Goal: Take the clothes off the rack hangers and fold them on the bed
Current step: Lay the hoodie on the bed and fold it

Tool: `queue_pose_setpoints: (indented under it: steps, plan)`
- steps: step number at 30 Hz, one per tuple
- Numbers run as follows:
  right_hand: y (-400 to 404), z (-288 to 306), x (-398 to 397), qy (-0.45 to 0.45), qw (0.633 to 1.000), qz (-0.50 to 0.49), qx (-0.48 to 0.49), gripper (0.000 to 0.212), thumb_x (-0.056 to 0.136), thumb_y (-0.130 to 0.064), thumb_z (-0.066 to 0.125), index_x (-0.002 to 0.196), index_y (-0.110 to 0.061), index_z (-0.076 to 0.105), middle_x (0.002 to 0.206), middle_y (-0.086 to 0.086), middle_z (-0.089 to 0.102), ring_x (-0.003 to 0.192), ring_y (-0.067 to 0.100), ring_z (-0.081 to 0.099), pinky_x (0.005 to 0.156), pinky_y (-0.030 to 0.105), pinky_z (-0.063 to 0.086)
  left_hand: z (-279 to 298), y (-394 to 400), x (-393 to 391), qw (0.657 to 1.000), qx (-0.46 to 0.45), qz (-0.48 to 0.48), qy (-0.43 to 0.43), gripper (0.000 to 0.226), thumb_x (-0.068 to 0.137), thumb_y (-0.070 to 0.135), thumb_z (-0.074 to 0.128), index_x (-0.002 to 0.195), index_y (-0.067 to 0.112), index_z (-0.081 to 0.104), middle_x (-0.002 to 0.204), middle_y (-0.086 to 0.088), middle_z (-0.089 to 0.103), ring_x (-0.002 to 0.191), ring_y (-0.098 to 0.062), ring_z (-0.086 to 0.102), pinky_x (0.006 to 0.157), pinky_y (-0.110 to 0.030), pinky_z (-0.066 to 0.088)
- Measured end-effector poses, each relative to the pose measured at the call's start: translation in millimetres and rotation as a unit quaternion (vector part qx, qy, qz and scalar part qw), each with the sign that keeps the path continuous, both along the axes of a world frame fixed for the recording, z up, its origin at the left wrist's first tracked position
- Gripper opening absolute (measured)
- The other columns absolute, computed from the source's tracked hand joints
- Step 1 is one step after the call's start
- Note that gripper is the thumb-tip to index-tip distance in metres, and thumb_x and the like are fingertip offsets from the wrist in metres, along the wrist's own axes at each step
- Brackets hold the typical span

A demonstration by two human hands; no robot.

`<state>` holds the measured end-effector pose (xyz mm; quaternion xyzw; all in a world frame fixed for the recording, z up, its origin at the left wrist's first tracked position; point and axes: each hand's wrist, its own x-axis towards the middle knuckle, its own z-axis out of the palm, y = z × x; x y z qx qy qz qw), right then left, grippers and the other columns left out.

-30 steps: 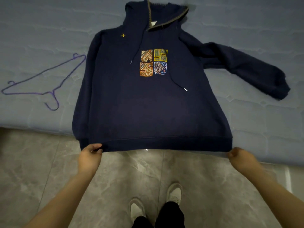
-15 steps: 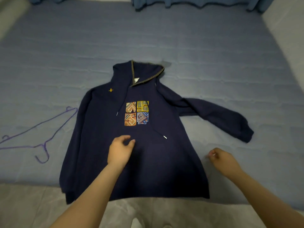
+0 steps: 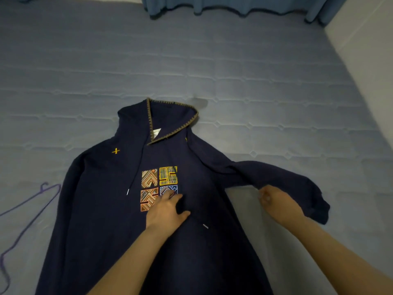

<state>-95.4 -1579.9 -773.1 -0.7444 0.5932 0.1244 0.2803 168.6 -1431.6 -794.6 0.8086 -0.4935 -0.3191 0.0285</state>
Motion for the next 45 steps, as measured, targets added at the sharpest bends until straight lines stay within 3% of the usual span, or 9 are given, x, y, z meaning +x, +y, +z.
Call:
queue_pose_setpoints:
  steps: [5,15,19,22,25,30,34,38,45]
  plan:
    - [-24.4,-20.7,-2.4,0.071,0.996,0.049,-0.025,0.033,0.096,-0.031,0.041,0.126,-0.017,0.047,0.121,0.004,0.054,0.106,0.022,0.054,0.081,0.033,0.045,-11.6,-27.0,1.4,0.999,-0.002,-0.031,-0.013,0.064,0.085,0.055,0.055,0.142,0.031,0.037,0.151,0.01,0.025,0.136,-0.015,0.029,0.103,-0.031,0.04]
    - [-75.2,-90.4,-77.3,0.244,0.966,0.088,0.018,0.069,0.086,-0.044,0.056,0.142,-0.019,0.025,0.146,0.007,0.03,0.13,0.027,0.038,0.108,0.046,0.03,-54.9,-44.9,-44.2,0.999,-0.008,-0.013,-0.03,0.066,0.081,0.057,0.058,0.14,0.032,0.04,0.151,0.012,0.025,0.136,-0.014,0.028,0.107,-0.032,0.036]
    - [-75.2,-108.3,-113.8,0.141,0.982,0.114,-0.057,0.043,0.095,-0.015,0.045,0.138,-0.017,0.039,0.144,0.006,0.041,0.122,0.026,0.048,0.1,0.036,0.041,-71.1,-54.8,-77.8,0.999,0.017,0.024,-0.027,0.068,0.082,0.054,0.059,0.141,0.028,0.039,0.153,0.009,0.021,0.136,-0.017,0.027,0.107,-0.034,0.036]
    - [-96.1,-93.0,-139.2,-0.032,0.999,-0.018,-0.038,0.035,0.097,-0.009,0.042,0.13,-0.01,0.051,0.121,0.016,0.06,0.098,0.034,0.059,0.079,0.036,0.046,-72.4,-64.1,-100.9,0.996,0.032,0.073,-0.038,0.072,0.081,0.053,0.062,0.142,0.024,0.038,0.154,0.005,0.019,0.135,-0.021,0.029,0.104,-0.04,0.038]
    - [-136.3,-61.6,-165.4,-0.068,0.991,-0.087,-0.08,0.028,0.096,-0.006,0.04,0.121,-0.001,0.051,0.098,0.025,0.062,0.073,0.034,0.055,0.063,0.036,0.044,-64.5,-79.3,-118.9,0.992,0.041,0.11,-0.048,0.076,0.08,0.053,0.063,0.144,0.023,0.032,0.153,0.001,0.018,0.135,-0.024,0.028,0.1,-0.042,0.041]
    - [-200.6,-4.9,-204.5,-0.147,0.951,-0.214,-0.165,0.023,0.092,-0.014,0.051,0.112,-0.005,0.058,0.104,0.02,0.063,0.085,0.033,0.059,0.07,0.031,0.04,-49.7,-113.0,-144.0,0.994,0.032,0.05,-0.088,0.073,0.083,0.054,0.058,0.145,0.027,0.03,0.154,0.002,0.016,0.134,-0.024,0.028,0.097,-0.042,0.043]
    - [-232.9,-13.5,-226.5,-0.077,0.961,-0.263,-0.035,0.05,0.085,-0.041,0.063,0.122,-0.009,0.055,0.12,0.015,0.059,0.099,0.03,0.057,0.083,0.033,0.045,-56.0,-128.5,-162.7,0.986,0.103,-0.051,-0.121,0.072,0.088,0.06,0.045,0.148,0.029,0.02,0.158,0.004,0.004,0.142,-0.022,0.015,0.11,-0.04,0.031]
    - [-231.3,-48.6,-241.3,-0.07,0.955,-0.289,0.026,0.079,0.078,-0.039,0.072,0.137,0.0,0.037,0.136,0.023,0.046,0.121,0.039,0.048,0.102,0.047,0.041,-65.8,-135.5,-180.2,0.987,0.113,-0.052,-0.104,0.071,0.09,0.059,0.042,0.148,0.027,0.019,0.158,0.005,0.0,0.144,-0.021,0.01,0.114,-0.039,0.025]
    - [-204.4,-91.7,-255.2,-0.029,0.961,-0.272,0.034,0.079,0.07,-0.044,0.076,0.129,-0.002,0.044,0.126,0.021,0.051,0.112,0.039,0.052,0.094,0.051,0.047,-77.7,-151.8,-192.0,0.996,-0.016,-0.028,-0.085,0.07,0.089,0.049,0.051,0.147,0.019,0.026,0.158,0.003,0.009,0.141,-0.021,0.022,0.111,-0.038,0.031]
